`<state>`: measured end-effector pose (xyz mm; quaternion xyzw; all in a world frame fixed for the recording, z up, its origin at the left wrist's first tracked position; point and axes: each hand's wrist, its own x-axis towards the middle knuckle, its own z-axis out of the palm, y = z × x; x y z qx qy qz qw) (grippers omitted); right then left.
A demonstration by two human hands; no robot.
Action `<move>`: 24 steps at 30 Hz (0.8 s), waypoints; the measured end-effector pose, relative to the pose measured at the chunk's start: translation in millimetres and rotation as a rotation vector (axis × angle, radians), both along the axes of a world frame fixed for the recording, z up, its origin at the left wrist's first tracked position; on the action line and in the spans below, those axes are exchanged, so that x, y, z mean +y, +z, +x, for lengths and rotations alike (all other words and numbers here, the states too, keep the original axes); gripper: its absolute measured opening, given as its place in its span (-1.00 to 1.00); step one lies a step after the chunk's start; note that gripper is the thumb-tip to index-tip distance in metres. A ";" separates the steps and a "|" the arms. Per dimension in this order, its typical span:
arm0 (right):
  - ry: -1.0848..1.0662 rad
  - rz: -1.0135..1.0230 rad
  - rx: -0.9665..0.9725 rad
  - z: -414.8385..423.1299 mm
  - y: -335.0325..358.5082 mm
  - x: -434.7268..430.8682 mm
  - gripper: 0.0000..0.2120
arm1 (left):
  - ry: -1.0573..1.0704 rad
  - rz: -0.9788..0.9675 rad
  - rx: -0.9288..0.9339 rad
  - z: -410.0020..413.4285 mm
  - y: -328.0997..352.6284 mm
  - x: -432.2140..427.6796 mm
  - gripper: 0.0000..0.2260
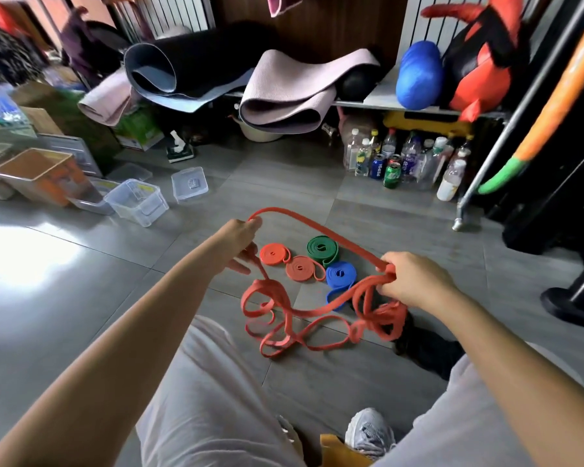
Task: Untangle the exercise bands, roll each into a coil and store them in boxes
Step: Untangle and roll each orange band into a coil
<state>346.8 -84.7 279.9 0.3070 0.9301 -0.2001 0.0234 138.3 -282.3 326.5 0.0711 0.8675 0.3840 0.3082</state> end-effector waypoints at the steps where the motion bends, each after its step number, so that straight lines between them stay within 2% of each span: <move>1: -0.005 -0.033 0.013 -0.2 -0.4 -1.3 -0.78 | 0.049 0.076 -0.088 1.7 5.1 0.8 -0.70; 5: 0.003 -0.072 0.022 1.3 -5.2 -9.5 -0.82 | 0.114 0.356 -0.363 7.1 23.4 5.1 -0.78; 8: 0.106 -0.161 -0.044 5.2 -17.5 -24.0 -0.75 | 0.107 0.383 -0.315 20.0 27.3 12.4 -0.80; 9: 0.147 -0.191 -0.075 5.8 -22.8 -30.0 -0.66 | 0.096 0.391 -0.287 25.2 27.3 15.5 -0.81; 11: 0.244 -0.195 -0.132 3.6 -32.9 -41.3 -0.36 | 0.052 0.408 -0.250 36.3 27.4 21.5 -0.83; 13: 0.300 -0.211 -0.085 -2.7 -37.3 -55.9 -0.20 | 0.006 0.416 -0.243 46.8 27.0 26.1 -0.82; 16: 0.293 -0.368 0.083 -16.2 -42.3 -84.4 -0.25 | -0.018 0.478 -0.339 62.4 25.4 30.0 -0.80; 19: 0.153 -0.442 0.100 -25.9 -58.8 -105.8 -0.38 | -0.047 0.525 -0.378 70.5 29.0 31.1 -0.84; 22: 0.006 -0.375 0.162 -30.2 -71.7 -106.3 -0.60 | -0.107 0.531 -0.277 66.8 35.7 25.8 -0.85; 24: -0.033 -0.398 0.185 -30.3 -74.0 -101.2 -0.63 | -0.127 0.508 -0.187 61.3 37.0 18.0 -0.90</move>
